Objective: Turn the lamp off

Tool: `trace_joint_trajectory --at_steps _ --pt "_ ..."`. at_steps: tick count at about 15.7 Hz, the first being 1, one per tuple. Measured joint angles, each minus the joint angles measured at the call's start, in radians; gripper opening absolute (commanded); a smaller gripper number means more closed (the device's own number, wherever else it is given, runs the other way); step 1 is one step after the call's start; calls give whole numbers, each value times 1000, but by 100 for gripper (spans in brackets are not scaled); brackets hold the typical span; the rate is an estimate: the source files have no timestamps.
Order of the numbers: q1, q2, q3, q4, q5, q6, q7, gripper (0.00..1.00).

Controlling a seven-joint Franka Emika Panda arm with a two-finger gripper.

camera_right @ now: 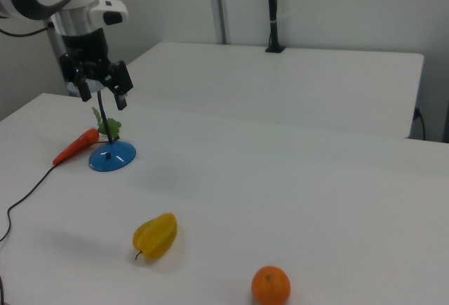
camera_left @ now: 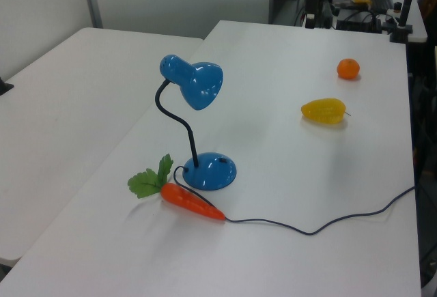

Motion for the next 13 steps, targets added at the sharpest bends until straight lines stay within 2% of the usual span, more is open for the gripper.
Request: trace_joint_trajectory --at_steps 7,13 --pt "44 7 -41 -2 0 85 -44 100" --pt "52 9 -44 -2 0 85 -45 100"
